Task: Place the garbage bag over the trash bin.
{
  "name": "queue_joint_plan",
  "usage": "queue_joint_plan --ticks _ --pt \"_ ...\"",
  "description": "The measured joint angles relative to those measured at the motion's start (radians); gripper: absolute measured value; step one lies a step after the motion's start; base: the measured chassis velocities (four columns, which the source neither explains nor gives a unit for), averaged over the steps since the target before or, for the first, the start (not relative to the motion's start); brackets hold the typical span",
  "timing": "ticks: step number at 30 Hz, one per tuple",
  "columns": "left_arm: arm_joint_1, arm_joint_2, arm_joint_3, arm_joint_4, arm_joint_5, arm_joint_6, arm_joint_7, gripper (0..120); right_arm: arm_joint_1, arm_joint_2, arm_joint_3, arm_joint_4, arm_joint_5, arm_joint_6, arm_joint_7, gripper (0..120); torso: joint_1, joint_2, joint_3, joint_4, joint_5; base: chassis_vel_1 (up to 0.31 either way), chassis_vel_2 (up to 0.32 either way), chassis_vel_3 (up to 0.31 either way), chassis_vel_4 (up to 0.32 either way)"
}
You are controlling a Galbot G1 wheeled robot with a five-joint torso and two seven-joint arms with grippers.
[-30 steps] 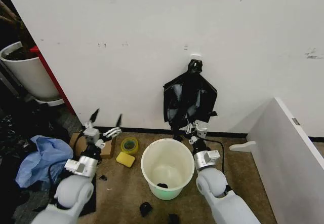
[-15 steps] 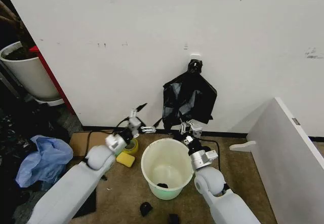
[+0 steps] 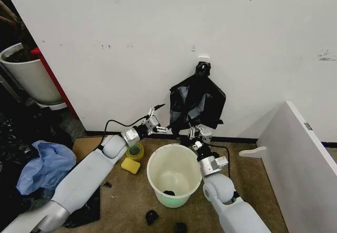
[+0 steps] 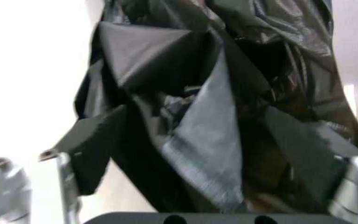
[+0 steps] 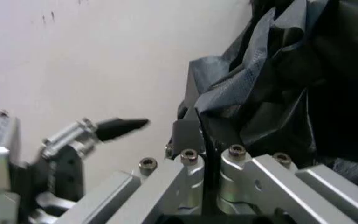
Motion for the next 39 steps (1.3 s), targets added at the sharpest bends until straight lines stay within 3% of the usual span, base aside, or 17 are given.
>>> queue_joint_plan --ticks 6,11,17,23,29,32,39 --pt "-0.012 -0.071 -0.007 0.056 0.132 -0.026 -0.030 59 -0.016 0.003 0.001 0.014 -0.007 0.007 -0.004 0 0.000 0.000 0.000 -0.0003 0.0000 0.000 0.000 0.000 0.000" --pt "-0.004 -0.083 -0.006 0.063 0.169 -0.016 -0.098 42 -0.020 0.002 0.005 0.021 -0.008 0.007 -0.004 0 0.000 0.000 0.000 -0.0001 0.0000 0.000 0.000 0.000 0.000" --pt "0.015 -0.080 -0.005 0.041 0.157 0.015 -0.174 22 -0.025 0.000 0.010 0.024 -0.010 0.014 -0.004 0 0.000 0.000 0.000 -0.0002 0.0001 0.000 0.000 0.000 0.000" --pt "0.060 -0.065 -0.003 -0.012 0.040 0.077 -0.272 1 -0.040 -0.010 0.017 0.030 -0.011 0.029 0.002 0 0.000 0.000 0.000 -0.0001 0.0001 0.000 0.000 0.000 0.000" --pt "0.154 -0.045 -0.016 -0.129 -0.156 0.148 -0.381 0 -0.082 -0.031 0.020 0.068 -0.086 -0.005 0.091 0 0.000 0.000 0.000 0.0002 0.0001 0.000 0.000 0.000 0.000" --pt "0.233 -0.043 -0.058 -0.210 -0.266 0.150 -0.421 0 -0.156 -0.059 0.037 0.115 -0.254 -0.062 0.172 0 0.000 0.000 0.000 -0.0003 0.0000 0.000 0.000 0.000 0.000" --pt "0.372 -0.029 -0.142 -0.313 -0.305 0.137 -0.444 0 -0.255 -0.084 0.019 0.219 -0.405 -0.223 0.383 0 0.000 0.000 0.000 -0.0003 0.0002 0.000 0.000 0.000 0.000"
